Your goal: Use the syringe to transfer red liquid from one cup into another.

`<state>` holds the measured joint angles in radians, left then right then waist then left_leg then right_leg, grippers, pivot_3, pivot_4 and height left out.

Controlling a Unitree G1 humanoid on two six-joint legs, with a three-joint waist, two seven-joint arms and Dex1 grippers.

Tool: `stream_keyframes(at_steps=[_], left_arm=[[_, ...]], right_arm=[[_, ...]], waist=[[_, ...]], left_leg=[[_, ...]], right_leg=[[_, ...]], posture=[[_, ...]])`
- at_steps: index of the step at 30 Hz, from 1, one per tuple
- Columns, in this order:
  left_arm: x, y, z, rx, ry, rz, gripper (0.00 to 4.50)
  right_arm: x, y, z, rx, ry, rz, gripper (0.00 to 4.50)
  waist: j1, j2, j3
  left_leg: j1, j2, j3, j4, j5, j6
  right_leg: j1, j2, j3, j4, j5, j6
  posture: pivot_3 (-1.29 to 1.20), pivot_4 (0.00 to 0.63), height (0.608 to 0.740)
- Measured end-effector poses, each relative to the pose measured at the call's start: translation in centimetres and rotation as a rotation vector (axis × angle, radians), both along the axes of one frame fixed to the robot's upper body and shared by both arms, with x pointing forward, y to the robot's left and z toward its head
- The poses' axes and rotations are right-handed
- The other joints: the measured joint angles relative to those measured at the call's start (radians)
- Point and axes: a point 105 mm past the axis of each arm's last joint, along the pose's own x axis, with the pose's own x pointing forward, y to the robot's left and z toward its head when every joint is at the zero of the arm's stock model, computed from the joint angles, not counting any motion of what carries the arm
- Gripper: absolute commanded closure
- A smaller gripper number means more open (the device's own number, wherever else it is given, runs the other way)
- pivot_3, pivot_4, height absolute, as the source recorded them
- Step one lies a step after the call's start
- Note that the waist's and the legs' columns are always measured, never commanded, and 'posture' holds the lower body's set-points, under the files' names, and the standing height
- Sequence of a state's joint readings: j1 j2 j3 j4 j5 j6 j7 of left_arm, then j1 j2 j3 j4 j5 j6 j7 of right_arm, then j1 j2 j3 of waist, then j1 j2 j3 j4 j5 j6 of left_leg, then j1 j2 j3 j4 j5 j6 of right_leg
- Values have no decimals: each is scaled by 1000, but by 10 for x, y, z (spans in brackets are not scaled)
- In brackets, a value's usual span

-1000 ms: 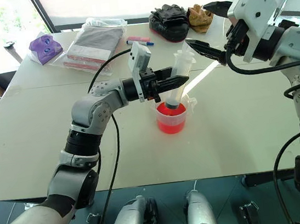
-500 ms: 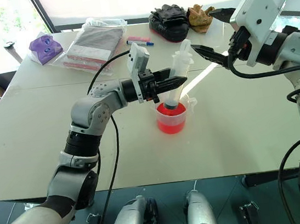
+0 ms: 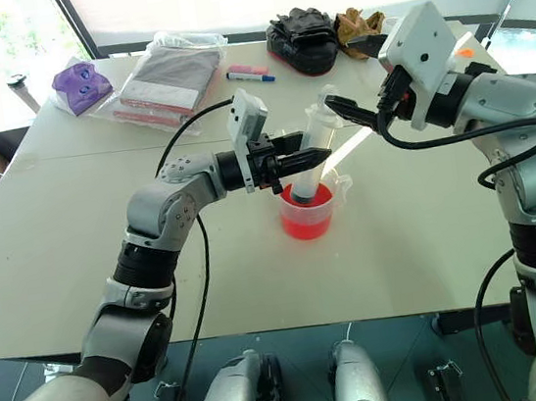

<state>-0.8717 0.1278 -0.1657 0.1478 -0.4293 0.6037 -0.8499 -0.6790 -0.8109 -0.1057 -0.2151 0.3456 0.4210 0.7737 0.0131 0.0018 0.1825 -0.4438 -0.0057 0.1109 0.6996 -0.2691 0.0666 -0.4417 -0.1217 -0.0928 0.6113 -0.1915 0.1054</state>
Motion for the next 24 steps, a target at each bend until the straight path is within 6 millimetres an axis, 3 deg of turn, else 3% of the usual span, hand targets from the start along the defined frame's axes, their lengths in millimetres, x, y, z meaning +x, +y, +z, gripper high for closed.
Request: stream_keyframes(at_steps=[2,5,11,24], left_arm=[[0,0,-1,7,-5,1,2946],[-1,0,-1,7,-12,-2,2947],[0,0,1,0,-38,7,2947],[1,7,-10,-4,-33,38,2947]], right_arm=[[1,0,-2,-2,2,-1,597],[1,2,-3,-6,6,6,1478],[-4,10,-9,-33,22,50,4463],[1,14,-10,-40,7,71,4463]], waist=[[-1,0,0],[-1,0,0],[-1,0,0],[0,0,0]], left_leg=[[0,0,0,0,0,0],[0,0,0,0,0,0],[0,0,0,0,0,0],[0,0,0,0,0,0]], right_leg=[[0,0,0,0,0,0],[0,0,0,0,0,0],[0,0,0,0,0,0],[0,0,0,0,0,0]], posture=[[0,150,740],[0,150,740],[0,150,740],[0,150,740]])
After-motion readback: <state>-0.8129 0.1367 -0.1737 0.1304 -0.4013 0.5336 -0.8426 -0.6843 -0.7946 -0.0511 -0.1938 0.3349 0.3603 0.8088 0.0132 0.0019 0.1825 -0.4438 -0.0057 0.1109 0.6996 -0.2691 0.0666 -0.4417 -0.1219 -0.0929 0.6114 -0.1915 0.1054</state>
